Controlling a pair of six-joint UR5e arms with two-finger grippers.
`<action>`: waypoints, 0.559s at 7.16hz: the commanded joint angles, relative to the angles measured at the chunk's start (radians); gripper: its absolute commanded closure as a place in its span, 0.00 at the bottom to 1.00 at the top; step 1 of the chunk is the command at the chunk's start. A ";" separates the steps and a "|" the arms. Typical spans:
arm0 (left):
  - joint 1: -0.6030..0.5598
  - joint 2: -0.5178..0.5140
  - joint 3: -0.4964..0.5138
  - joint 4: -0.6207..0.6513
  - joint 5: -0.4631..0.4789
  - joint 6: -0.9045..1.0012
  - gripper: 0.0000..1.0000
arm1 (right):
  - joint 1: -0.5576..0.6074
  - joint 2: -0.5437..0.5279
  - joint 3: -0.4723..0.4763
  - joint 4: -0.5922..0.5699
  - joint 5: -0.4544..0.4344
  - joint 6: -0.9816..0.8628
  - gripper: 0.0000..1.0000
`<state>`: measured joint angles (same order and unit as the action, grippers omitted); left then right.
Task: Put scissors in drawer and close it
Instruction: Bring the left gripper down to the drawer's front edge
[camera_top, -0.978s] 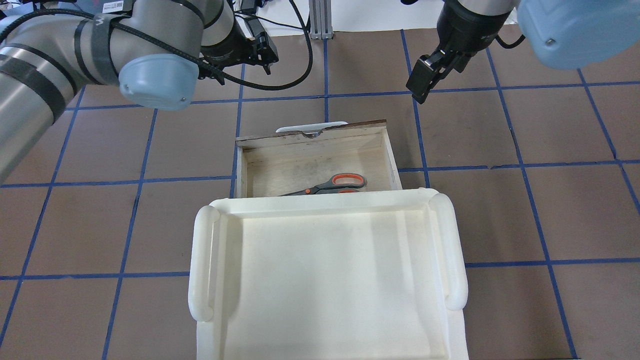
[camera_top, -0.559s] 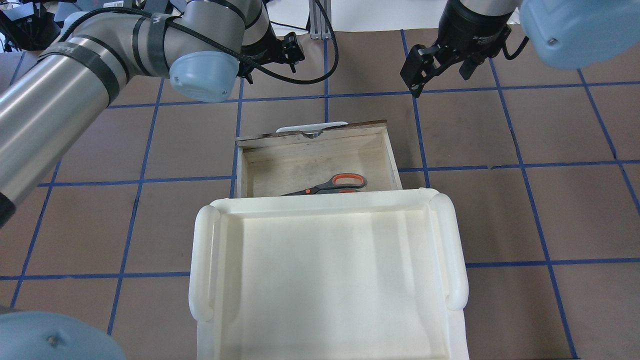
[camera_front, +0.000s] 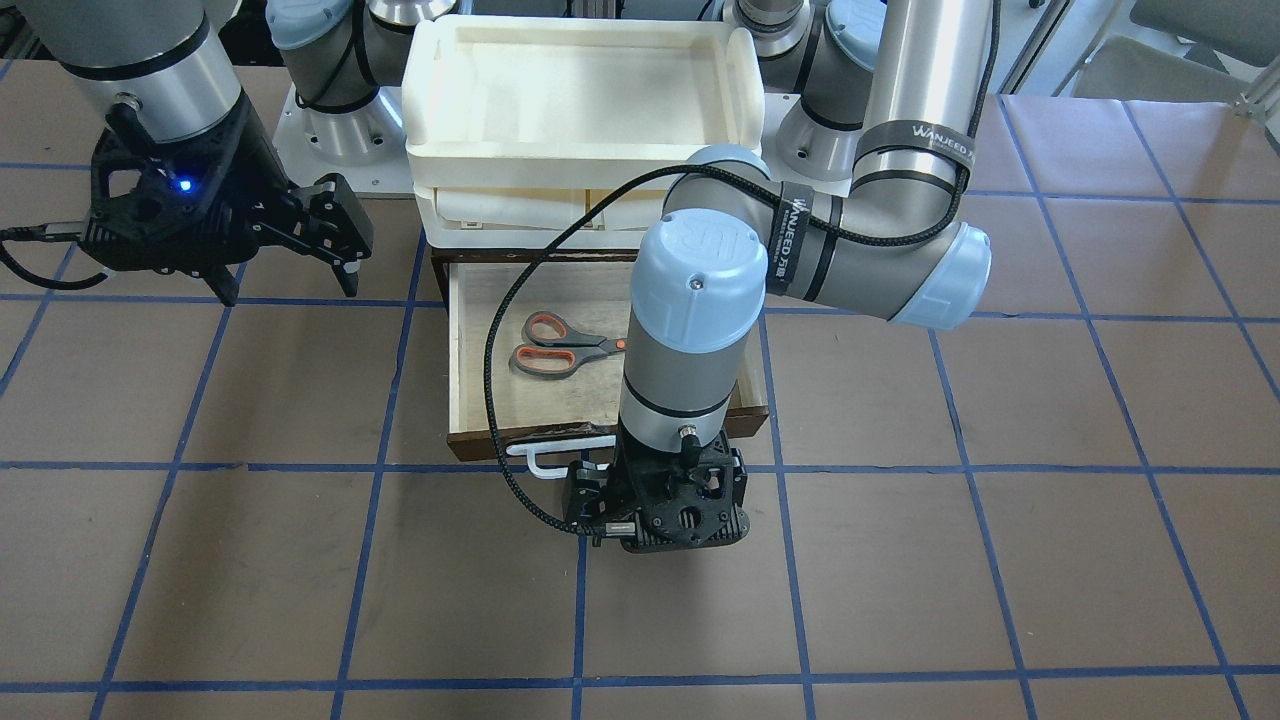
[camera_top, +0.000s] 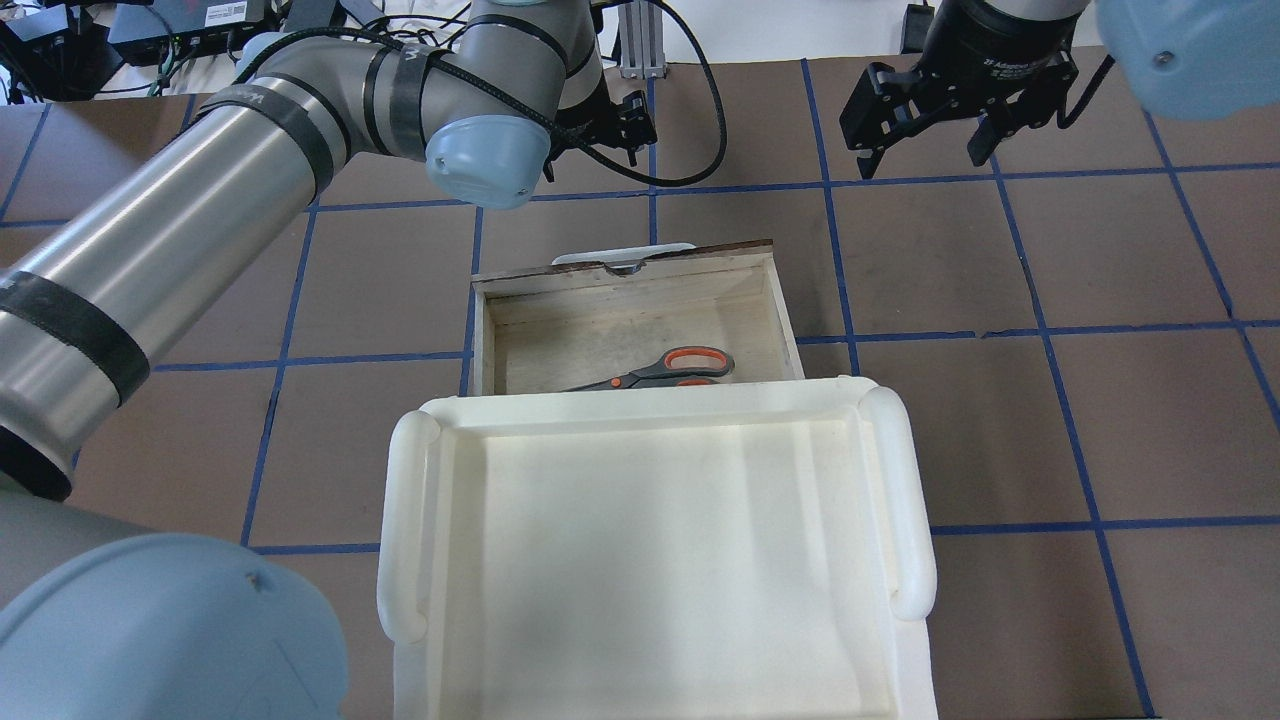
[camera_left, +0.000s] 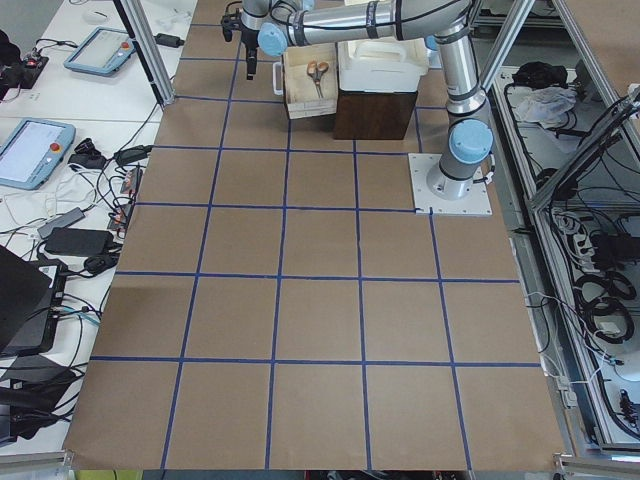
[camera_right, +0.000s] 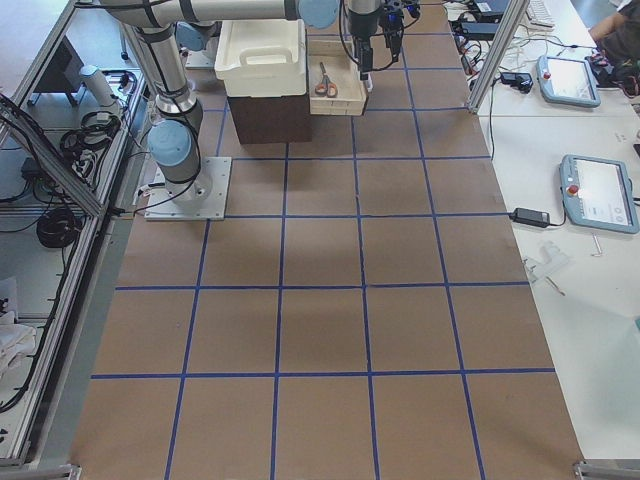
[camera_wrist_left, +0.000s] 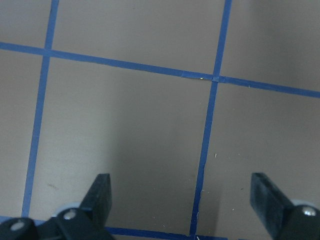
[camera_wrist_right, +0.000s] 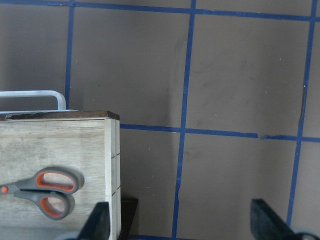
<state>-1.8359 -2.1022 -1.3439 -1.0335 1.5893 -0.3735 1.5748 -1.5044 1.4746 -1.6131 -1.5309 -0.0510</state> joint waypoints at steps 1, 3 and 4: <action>-0.006 -0.059 0.038 -0.008 -0.003 0.060 0.00 | -0.006 -0.010 0.001 0.013 0.000 0.077 0.00; -0.017 -0.097 0.043 -0.066 -0.017 0.051 0.00 | -0.006 -0.011 0.009 0.015 0.000 0.065 0.00; -0.016 -0.096 0.069 -0.214 -0.035 0.056 0.00 | -0.006 -0.011 0.009 0.015 0.000 0.059 0.00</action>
<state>-1.8505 -2.1901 -1.2974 -1.1180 1.5714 -0.3198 1.5693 -1.5147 1.4815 -1.5988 -1.5309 0.0133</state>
